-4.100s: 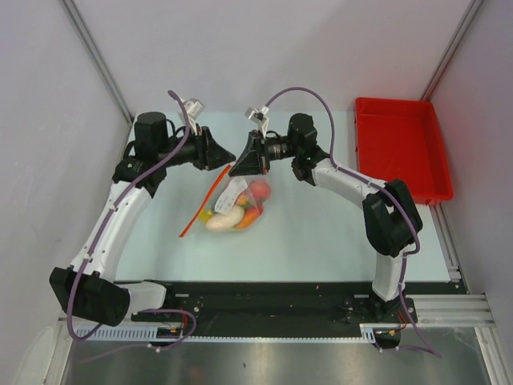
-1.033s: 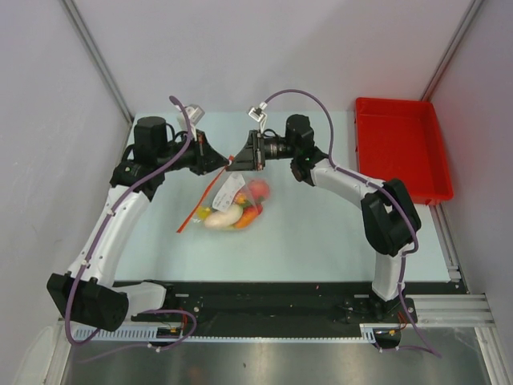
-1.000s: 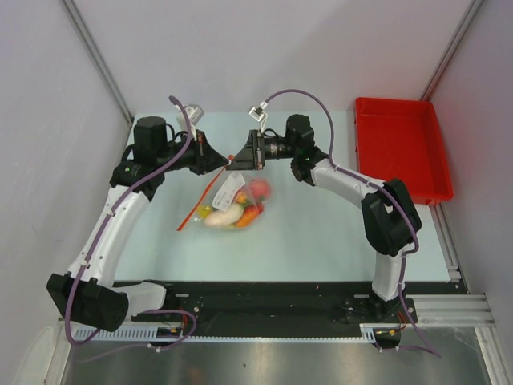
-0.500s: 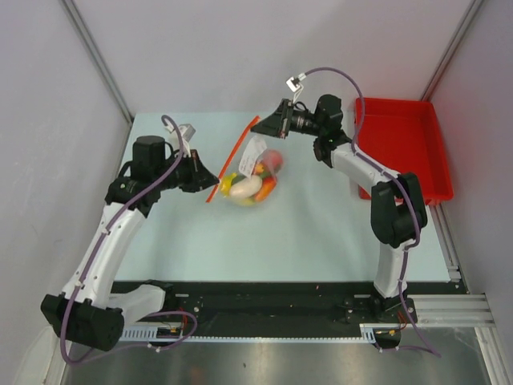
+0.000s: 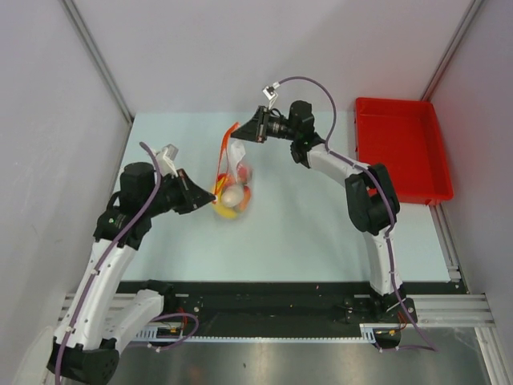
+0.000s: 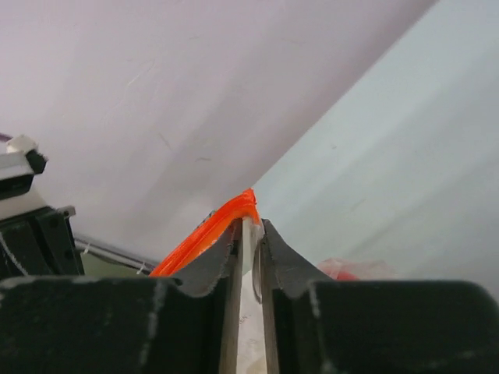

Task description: Open the zip-top bag and remove the fake food

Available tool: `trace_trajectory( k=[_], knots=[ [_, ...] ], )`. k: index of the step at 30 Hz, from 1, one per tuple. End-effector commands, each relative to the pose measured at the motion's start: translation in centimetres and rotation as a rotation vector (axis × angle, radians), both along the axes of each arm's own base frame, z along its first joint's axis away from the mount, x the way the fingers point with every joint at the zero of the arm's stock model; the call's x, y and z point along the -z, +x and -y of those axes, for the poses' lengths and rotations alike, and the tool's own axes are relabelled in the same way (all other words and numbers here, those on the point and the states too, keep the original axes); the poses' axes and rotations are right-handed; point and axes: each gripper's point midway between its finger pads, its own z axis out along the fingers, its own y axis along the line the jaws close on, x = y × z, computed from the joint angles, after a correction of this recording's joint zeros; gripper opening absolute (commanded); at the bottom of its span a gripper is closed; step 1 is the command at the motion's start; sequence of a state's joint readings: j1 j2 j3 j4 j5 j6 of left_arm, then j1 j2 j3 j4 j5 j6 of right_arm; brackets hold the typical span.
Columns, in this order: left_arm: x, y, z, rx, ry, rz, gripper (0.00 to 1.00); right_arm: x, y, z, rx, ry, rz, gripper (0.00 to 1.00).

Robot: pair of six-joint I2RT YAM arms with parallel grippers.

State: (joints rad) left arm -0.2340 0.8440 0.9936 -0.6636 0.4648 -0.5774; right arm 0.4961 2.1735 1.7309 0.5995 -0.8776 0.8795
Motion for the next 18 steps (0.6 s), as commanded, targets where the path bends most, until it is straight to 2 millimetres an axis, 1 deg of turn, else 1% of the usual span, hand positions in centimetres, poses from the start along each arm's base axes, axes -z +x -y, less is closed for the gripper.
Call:
trace_trajectory(
  k=[1,3,4,5,6,7,8,9,10,11,12,13,15,16,17,18],
  knots=[
    [0.2,1.0,1.8,0.058,-0.058,-0.013,0.0,-1.2,0.9,1.6,0.138,-0.106,-0.08,0.22],
    [0.0,1.5,2.4,0.073,-0.078,-0.013,0.0,-1.0,1.4,2.8,0.19,-0.174,-0.166,0.37],
    [-0.1,1.7,2.7,0.079,-0.086,-0.009,0.0,0.5,0.6,3.8,0.198,-0.268,-0.23,0.41],
    [-0.5,1.8,3.0,0.091,-0.099,0.01,0.0,0.7,0.5,4.4,0.21,-0.31,-0.241,0.45],
    [-0.4,2.0,3.1,0.093,-0.101,0.004,0.0,-0.7,0.4,4.8,0.225,-0.333,-0.225,0.58],
    [-0.6,2.1,3.2,0.097,-0.102,0.006,0.0,1.1,-0.1,6.1,0.256,-0.433,-0.274,0.68],
    [-0.5,2.3,3.3,0.099,-0.101,0.003,0.0,0.8,-0.3,6.7,0.269,-0.463,-0.274,0.76],
    [-0.4,2.3,3.6,0.113,-0.104,-0.008,0.0,0.2,-0.6,7.2,0.283,-0.485,-0.27,0.92],
    [-0.4,2.3,3.8,0.123,-0.106,-0.009,0.0,1.3,-1.4,8.1,0.3,-0.548,-0.313,0.97],
    [-0.6,2.5,4.0,0.128,-0.112,0.001,0.0,0.9,-1.9,8.8,0.317,-0.566,-0.316,1.0],
    [-0.7,2.4,4.3,0.144,-0.117,0.003,0.0,1.0,-2.3,9.4,0.333,-0.588,-0.331,1.0],
    [-0.5,2.4,4.8,0.161,-0.115,-0.005,0.0,1.9,-2.9,10.3,0.363,-0.637,-0.372,1.0],
    [-0.6,2.6,5.4,0.175,-0.109,-0.009,0.0,1.7,-3.7,11.4,0.395,-0.67,-0.39,1.0],
    [-0.5,2.3,6.0,0.197,-0.108,-0.015,0.0,2.1,-4.1,12.2,0.425,-0.707,-0.412,1.0],
    [-0.4,2.5,6.4,0.206,-0.107,-0.018,0.0,1.9,-4.4,12.3,0.429,-0.71,-0.411,1.0],
    [-0.5,2.5,6.6,0.216,-0.105,-0.013,0.0,1.1,-4.9,12.1,0.431,-0.697,-0.406,1.0]
  ],
)
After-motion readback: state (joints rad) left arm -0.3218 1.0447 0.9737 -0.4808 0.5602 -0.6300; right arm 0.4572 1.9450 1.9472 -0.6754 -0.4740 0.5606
